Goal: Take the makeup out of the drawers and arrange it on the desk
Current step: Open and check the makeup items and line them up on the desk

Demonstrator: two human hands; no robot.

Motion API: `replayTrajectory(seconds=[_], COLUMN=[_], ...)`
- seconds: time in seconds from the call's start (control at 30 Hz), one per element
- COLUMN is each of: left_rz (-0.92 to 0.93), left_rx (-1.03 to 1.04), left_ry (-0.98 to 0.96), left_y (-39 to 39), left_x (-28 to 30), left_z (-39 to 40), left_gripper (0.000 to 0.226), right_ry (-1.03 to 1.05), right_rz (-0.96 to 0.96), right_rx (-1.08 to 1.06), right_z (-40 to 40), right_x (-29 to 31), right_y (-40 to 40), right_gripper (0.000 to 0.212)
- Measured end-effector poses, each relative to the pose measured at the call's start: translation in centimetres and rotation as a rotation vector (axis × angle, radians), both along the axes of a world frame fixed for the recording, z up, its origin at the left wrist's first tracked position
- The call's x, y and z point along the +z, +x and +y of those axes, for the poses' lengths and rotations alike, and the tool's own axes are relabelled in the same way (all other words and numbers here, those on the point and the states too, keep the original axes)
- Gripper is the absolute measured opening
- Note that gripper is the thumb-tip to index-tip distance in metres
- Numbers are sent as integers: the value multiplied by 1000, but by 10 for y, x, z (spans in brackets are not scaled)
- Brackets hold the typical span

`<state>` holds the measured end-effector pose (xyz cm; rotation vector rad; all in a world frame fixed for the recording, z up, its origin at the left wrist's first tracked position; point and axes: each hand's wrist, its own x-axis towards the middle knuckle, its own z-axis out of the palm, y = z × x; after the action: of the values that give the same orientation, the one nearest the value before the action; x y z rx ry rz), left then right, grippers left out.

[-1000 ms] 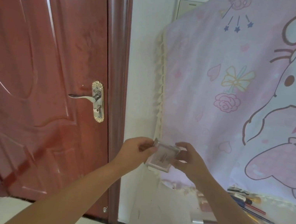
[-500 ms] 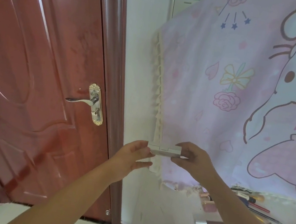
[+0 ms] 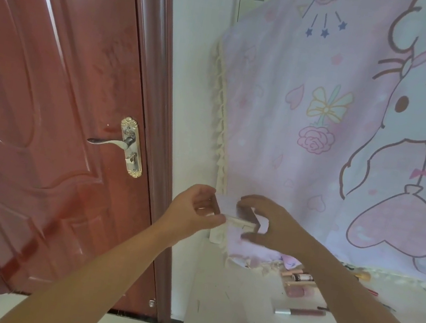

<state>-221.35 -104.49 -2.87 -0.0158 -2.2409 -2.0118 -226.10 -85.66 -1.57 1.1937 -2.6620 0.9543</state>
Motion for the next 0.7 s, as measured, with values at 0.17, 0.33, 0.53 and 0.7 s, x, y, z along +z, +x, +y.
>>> replayTrajectory(seconds=[0.17,0.33,0.53,0.7], left_rz=[49,35,-5,-58], left_rx=[-73,-135,-177,-190], left_ry=[-75,-170,-166,-125], left_y=[4,6,14,21], left_x=[-4,-5,-10,-24], left_z=[-1,3,5,4], left_gripper=[54,76,58,53], right_ry=[102,201,224,160], right_rz=[-36,-89,-108,-214], right_rx=[-3,-4,7,34], right_z=[2,2,2,5], right_x=[13,16,9,-8], right_y=[14,21,24,17], right_gripper=[49,24,35,30])
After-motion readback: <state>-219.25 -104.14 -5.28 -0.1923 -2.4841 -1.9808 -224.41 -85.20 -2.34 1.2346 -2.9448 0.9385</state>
